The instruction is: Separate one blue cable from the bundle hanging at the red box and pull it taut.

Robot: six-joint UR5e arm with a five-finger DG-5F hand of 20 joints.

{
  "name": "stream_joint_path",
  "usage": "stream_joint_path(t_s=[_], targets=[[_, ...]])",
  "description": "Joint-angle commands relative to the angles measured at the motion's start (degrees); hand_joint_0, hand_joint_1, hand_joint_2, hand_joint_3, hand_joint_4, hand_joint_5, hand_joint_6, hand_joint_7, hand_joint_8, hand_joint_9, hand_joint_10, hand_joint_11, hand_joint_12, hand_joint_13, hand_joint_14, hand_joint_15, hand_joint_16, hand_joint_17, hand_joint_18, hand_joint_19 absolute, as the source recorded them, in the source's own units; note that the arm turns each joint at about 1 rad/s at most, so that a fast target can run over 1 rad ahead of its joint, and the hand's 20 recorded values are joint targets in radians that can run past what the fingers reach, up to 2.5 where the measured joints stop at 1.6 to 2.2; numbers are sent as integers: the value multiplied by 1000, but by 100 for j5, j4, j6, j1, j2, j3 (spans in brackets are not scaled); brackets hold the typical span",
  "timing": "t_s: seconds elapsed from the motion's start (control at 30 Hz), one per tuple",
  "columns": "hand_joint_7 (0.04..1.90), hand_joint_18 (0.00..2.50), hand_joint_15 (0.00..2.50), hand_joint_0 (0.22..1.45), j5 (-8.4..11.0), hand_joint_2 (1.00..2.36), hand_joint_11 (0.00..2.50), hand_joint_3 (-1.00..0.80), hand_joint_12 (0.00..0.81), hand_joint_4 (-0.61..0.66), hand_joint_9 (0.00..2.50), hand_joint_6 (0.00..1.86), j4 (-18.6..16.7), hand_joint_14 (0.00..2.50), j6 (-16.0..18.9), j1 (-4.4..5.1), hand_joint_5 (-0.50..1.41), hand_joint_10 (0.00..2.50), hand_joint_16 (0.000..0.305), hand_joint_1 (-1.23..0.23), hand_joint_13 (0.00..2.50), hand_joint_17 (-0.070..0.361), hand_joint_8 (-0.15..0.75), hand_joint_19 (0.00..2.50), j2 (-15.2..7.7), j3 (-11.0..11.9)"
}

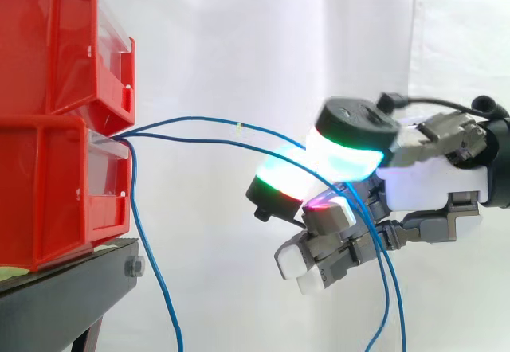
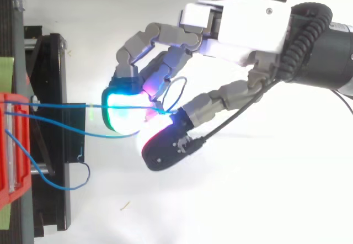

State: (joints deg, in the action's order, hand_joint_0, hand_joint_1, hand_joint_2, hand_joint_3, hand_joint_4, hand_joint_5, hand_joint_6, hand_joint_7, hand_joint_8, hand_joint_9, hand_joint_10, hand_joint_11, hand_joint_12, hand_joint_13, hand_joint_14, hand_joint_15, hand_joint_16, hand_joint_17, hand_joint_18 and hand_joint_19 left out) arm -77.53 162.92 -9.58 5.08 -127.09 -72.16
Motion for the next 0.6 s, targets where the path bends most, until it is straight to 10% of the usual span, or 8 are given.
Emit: stream_joint_path(t_s=[0.0, 0.33, 0.57], targets=[[876, 606, 442, 649, 1, 1000, 1212, -500, 366, 108, 1034, 917, -5, 18, 0, 2, -190, 16, 42, -935, 672, 95, 325, 341, 0, 0], [971, 611, 438, 596, 1, 1000, 1136, -500, 350, 92, 1218, 792, -5, 16, -9, 2, -115, 20, 38, -356, 746, 85, 325, 422, 0, 0], [899, 613, 469, 623, 1, 1013, 1214, -261, 379, 141, 1168, 805, -14, 16, -9, -16, -153, 19, 42, -559, 757, 94, 342, 408, 0, 0]])
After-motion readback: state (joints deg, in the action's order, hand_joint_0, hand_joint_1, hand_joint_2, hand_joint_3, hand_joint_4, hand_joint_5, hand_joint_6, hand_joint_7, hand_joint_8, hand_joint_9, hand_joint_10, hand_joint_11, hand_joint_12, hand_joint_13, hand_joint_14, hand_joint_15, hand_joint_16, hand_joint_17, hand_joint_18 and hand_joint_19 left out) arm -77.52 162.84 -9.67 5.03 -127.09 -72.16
